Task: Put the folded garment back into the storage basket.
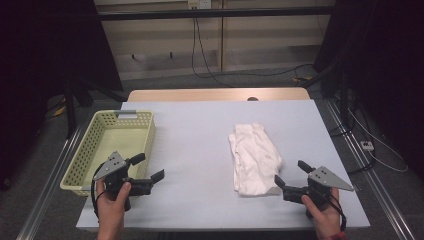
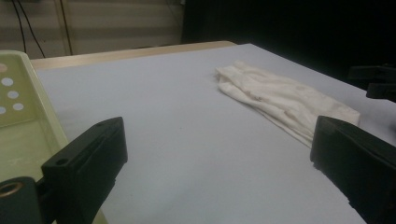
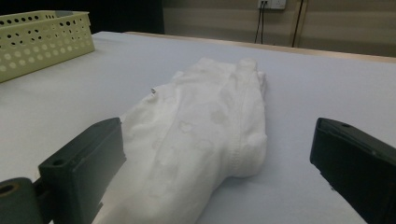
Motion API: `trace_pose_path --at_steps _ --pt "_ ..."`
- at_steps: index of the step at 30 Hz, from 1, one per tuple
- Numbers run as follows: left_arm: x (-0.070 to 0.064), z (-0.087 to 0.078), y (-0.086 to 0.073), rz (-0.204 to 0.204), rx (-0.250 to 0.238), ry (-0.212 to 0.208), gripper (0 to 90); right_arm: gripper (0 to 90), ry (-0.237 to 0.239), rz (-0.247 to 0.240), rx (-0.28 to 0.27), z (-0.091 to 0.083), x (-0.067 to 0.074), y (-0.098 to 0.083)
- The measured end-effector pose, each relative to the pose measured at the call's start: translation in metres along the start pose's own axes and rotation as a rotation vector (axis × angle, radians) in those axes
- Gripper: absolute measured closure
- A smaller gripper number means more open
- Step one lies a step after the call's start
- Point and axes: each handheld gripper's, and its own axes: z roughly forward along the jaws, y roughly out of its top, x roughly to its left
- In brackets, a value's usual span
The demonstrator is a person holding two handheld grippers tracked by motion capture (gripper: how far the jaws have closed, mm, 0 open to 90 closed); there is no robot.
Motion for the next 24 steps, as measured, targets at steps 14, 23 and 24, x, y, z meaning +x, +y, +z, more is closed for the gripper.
trace_pose_path --at_steps 14,23,24 --pt "-0.015 0.011 0.016 0.028 0.005 -0.044 3.8 3.4 -0.022 0.027 -0.011 -0.005 -0.004 0.001" --pt "-0.033 0.045 0.028 0.026 0.03 -0.113 3.7 3.4 -0.017 0.019 -0.004 -0.004 -0.004 -0.001" --pt "-0.035 0.054 0.03 0.014 0.034 -0.129 3.6 3.4 -0.017 0.017 -0.003 -0.004 -0.005 -0.001"
